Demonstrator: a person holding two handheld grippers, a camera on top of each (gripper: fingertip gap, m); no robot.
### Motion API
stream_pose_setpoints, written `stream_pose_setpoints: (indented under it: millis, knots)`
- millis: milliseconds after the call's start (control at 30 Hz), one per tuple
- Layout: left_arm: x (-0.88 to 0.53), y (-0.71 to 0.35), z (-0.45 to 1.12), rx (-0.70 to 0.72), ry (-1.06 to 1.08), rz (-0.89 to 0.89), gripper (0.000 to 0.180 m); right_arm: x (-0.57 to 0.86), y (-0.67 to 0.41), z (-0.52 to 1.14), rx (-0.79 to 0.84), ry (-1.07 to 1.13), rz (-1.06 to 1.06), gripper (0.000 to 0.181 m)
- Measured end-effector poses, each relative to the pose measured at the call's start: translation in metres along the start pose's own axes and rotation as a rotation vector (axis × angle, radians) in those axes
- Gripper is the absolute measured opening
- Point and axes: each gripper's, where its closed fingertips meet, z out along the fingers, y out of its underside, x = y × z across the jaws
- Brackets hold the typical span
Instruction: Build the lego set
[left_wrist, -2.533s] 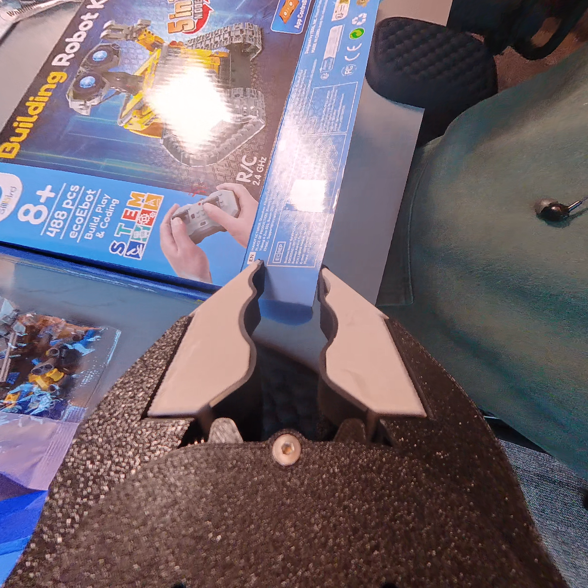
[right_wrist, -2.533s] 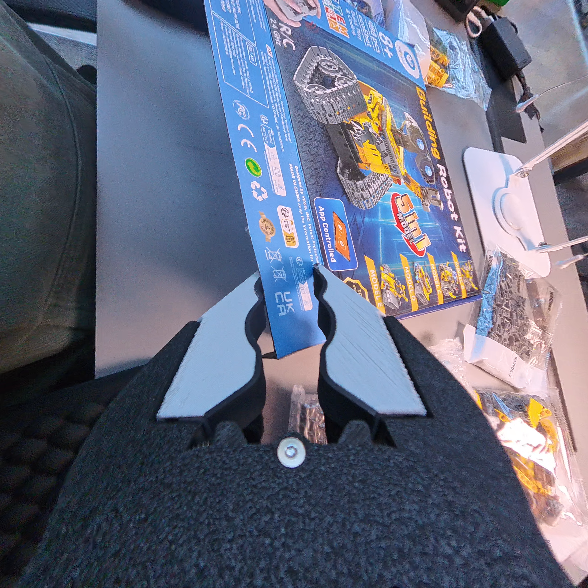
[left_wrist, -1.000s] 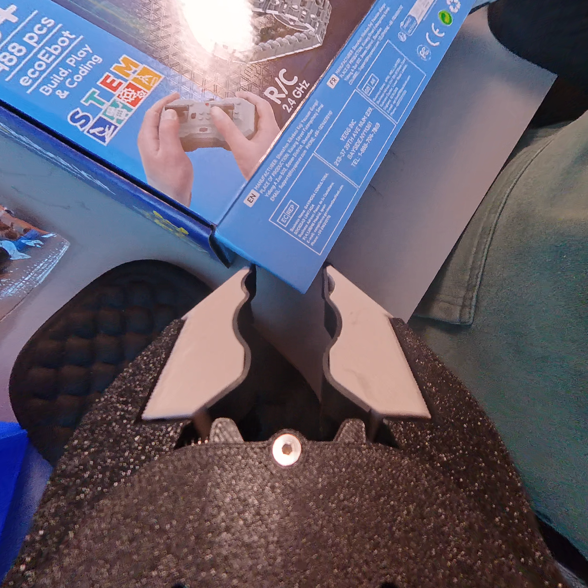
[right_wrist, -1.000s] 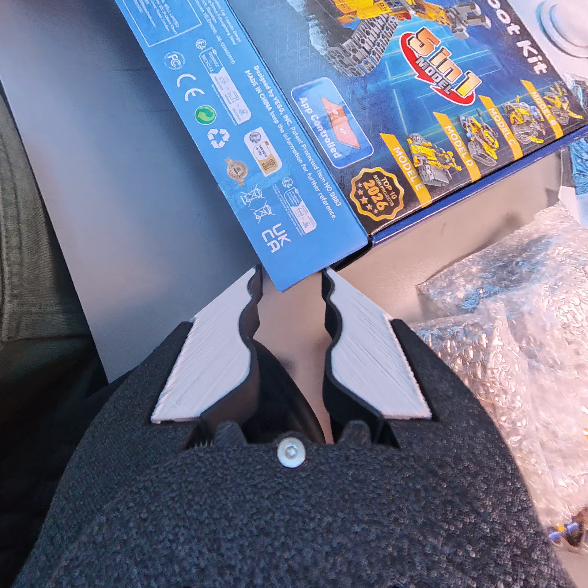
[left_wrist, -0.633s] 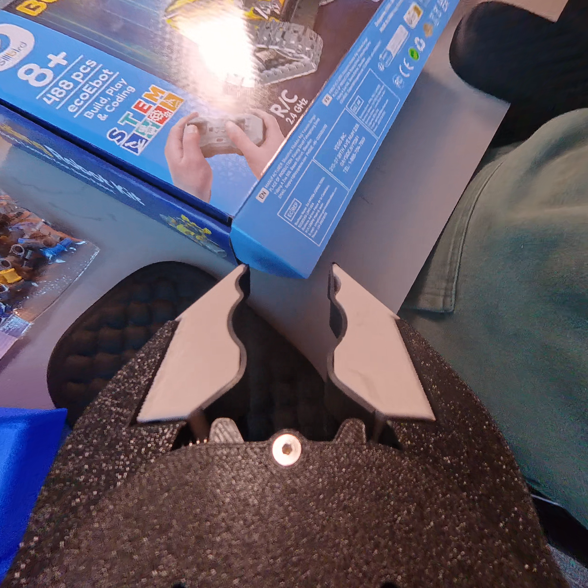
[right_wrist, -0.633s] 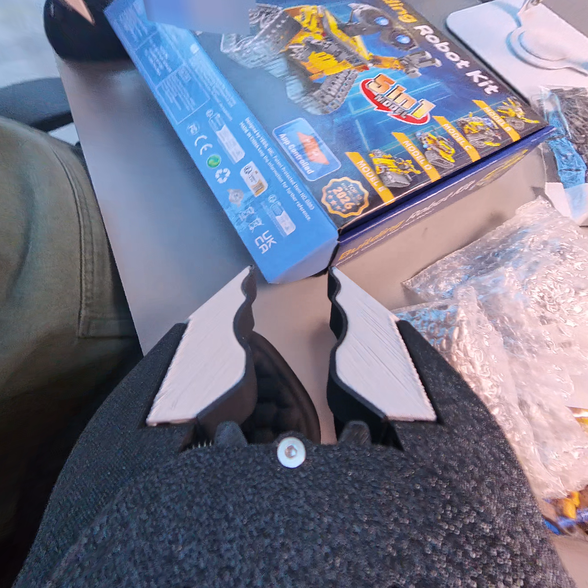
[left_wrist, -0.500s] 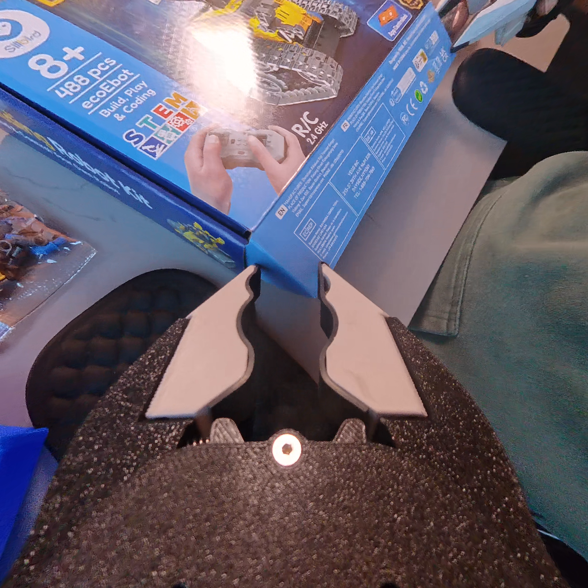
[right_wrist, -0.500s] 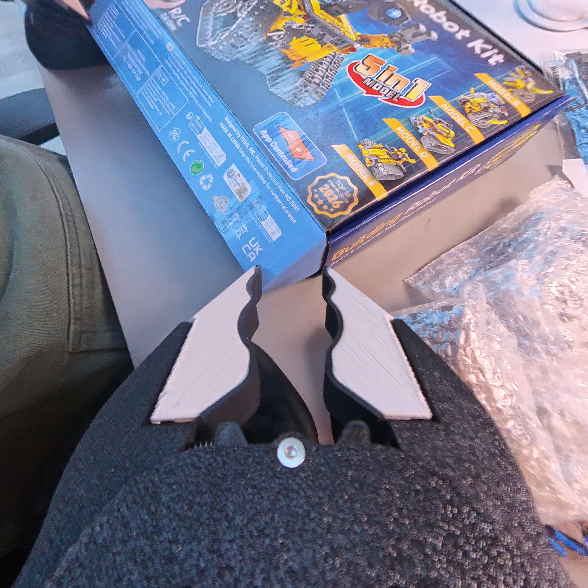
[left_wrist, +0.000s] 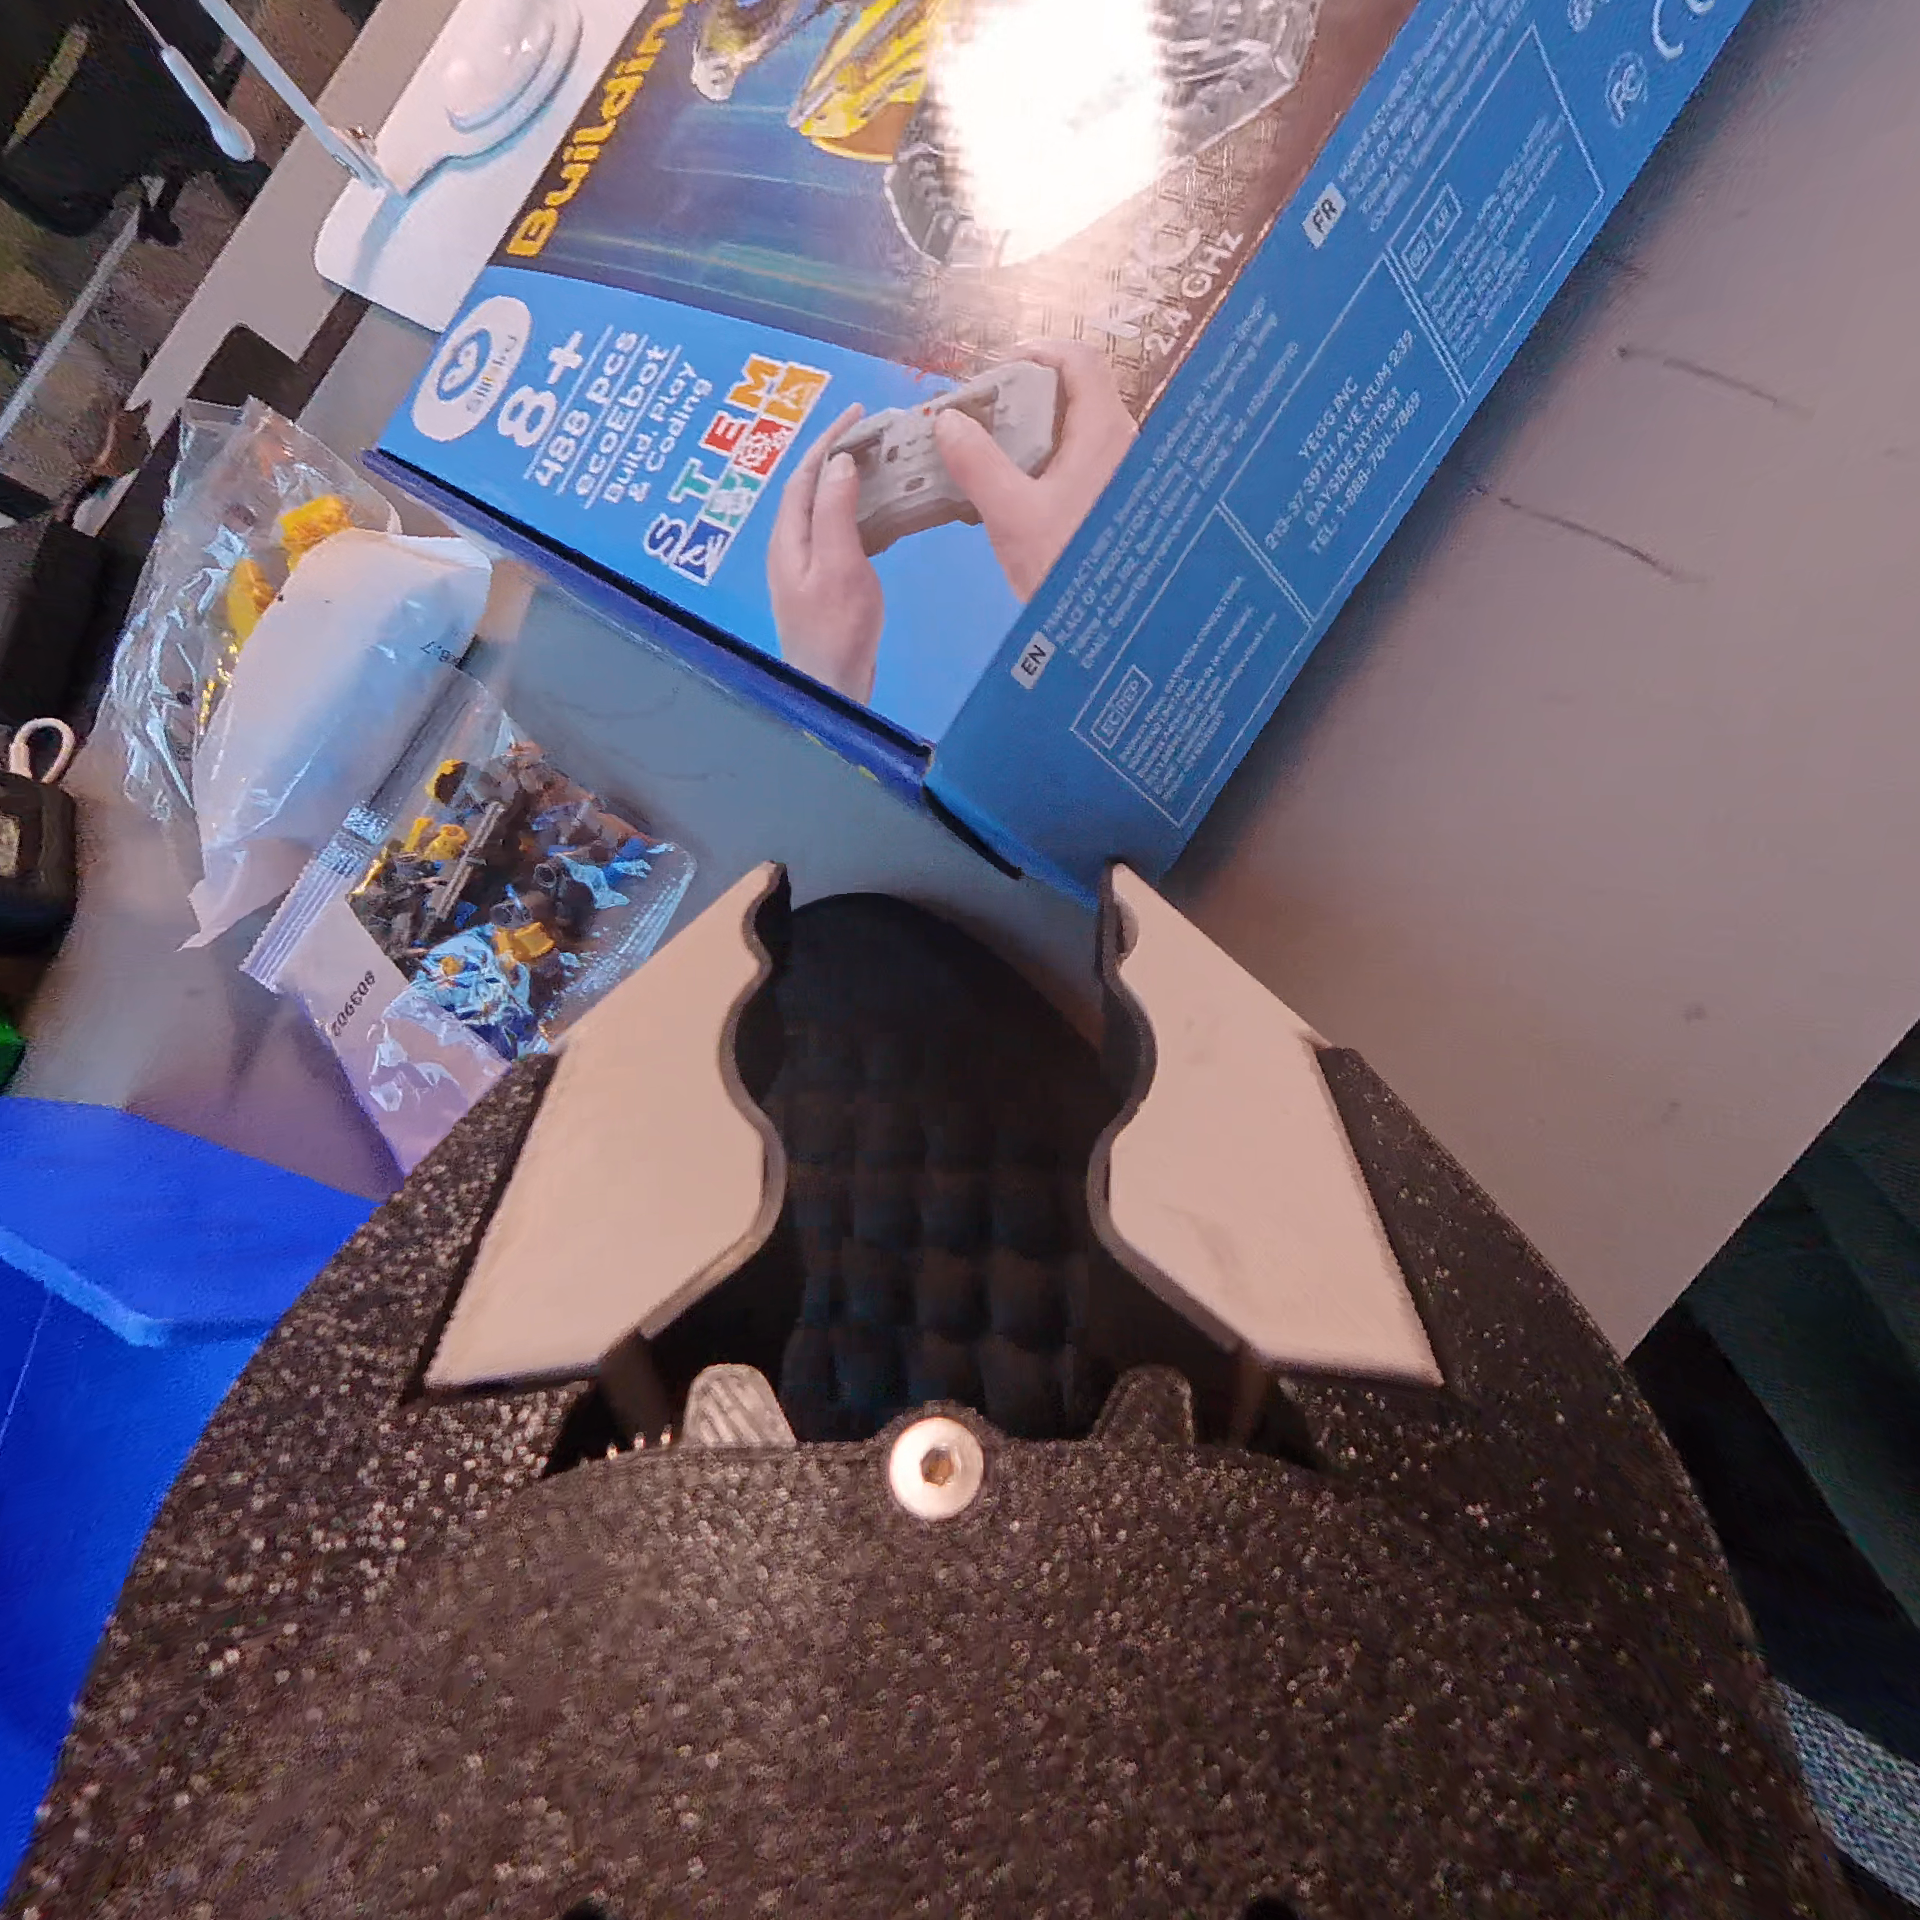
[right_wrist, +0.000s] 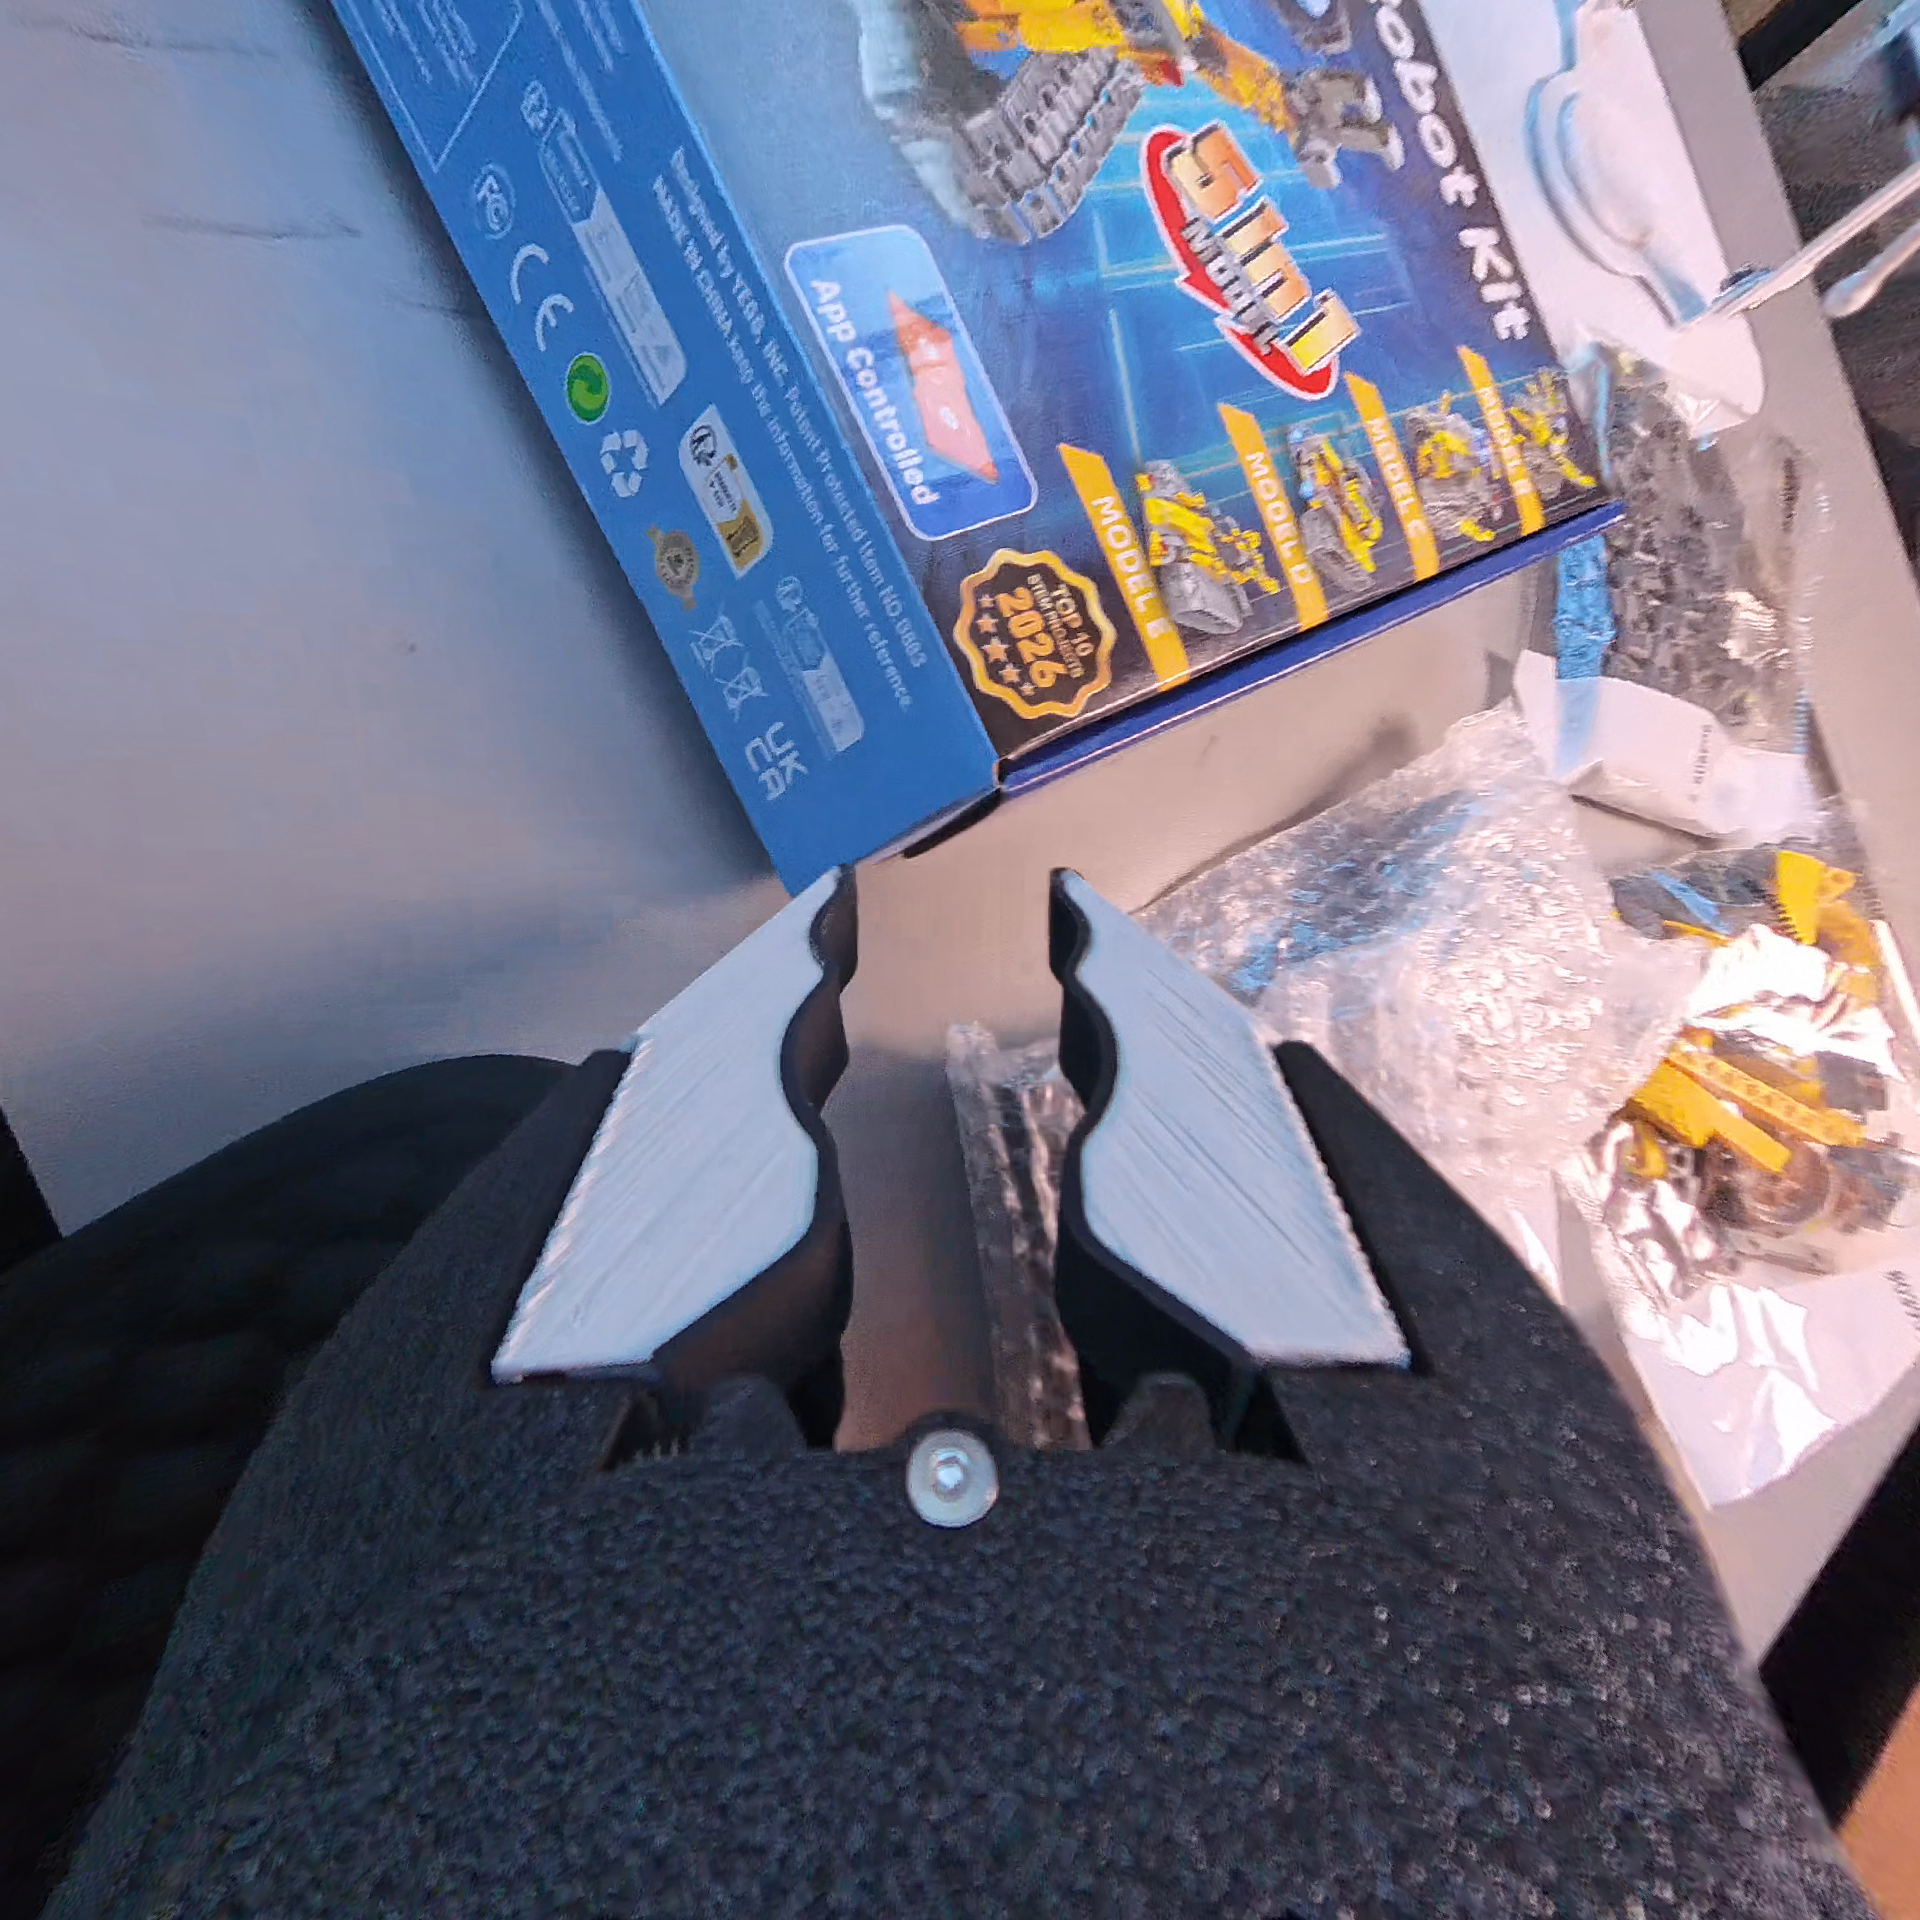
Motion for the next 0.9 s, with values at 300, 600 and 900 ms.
stream_pose_setpoints:
  millis: [300, 600, 900]
  knots:
    - [-0.006, -0.012, 0.028, -0.089, 0.112, 0.186, 0.079, 0.012, -0.023, 0.040, -0.025, -0.083, -0.211, 0.094]
    - [-0.014, -0.012, 0.045, 0.008, 0.005, 0.199, 0.055, 0.029, -0.027, 0.051, 0.049, 0.091, -0.415, 0.069]
    - [-0.013, -0.013, 0.046, 0.047, 0.015, 0.187, 0.050, 0.021, -0.039, 0.039, 0.146, 0.051, -0.371, 0.041]
